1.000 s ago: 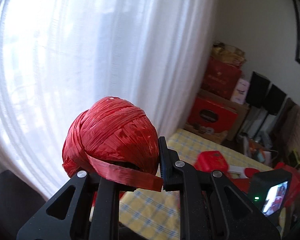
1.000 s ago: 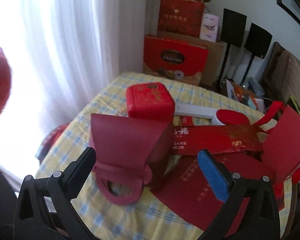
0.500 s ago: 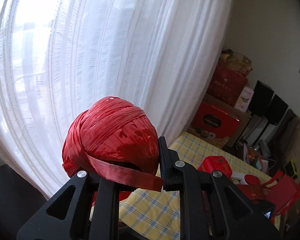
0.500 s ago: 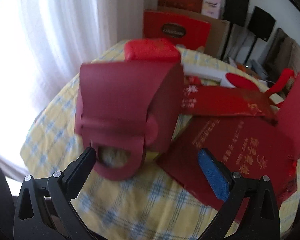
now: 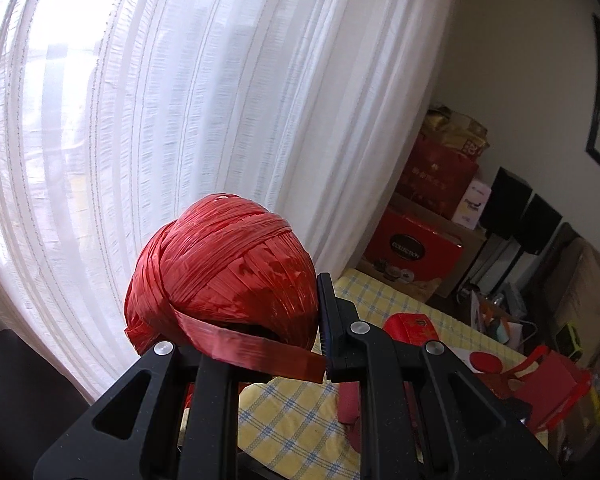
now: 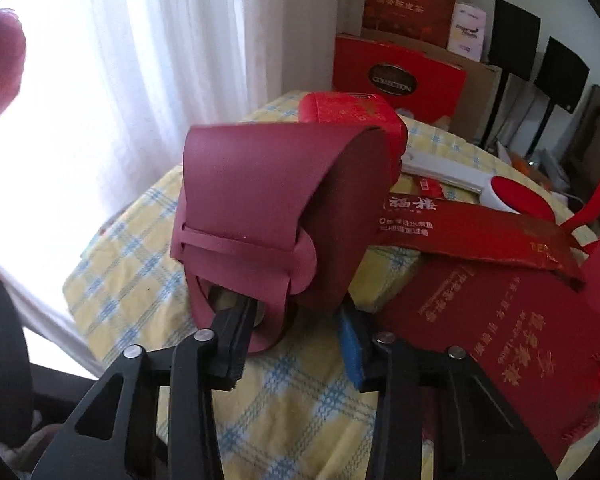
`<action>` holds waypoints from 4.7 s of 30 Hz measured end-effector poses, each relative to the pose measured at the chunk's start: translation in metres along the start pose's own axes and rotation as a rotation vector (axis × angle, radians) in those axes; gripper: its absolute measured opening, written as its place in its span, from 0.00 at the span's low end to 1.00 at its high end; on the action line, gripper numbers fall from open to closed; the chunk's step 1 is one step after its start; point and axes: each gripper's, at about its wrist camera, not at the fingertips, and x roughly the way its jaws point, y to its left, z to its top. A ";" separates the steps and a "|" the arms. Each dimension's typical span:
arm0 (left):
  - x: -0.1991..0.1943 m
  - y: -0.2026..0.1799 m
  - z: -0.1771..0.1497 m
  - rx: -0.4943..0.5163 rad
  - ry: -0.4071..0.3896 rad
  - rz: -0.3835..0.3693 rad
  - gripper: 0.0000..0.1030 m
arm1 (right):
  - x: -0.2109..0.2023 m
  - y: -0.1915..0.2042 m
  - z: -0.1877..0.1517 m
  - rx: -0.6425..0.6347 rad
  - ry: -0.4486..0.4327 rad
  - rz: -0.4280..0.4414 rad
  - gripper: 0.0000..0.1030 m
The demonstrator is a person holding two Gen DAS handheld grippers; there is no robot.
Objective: Organize objects
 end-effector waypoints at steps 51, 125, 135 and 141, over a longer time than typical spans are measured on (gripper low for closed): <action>-0.086 -0.070 -0.001 0.146 0.029 -0.106 0.15 | -0.253 -0.079 -0.022 0.162 -0.508 0.070 0.10; -0.125 -0.171 -0.032 0.354 0.055 -0.283 0.16 | -0.291 -0.144 -0.059 0.317 -0.521 0.020 0.10; -0.128 -0.187 -0.043 0.388 0.060 -0.290 0.16 | -0.296 -0.157 -0.066 0.352 -0.523 0.011 0.11; -0.128 -0.198 -0.049 0.411 0.069 -0.295 0.16 | -0.296 -0.170 -0.074 0.387 -0.517 0.004 0.11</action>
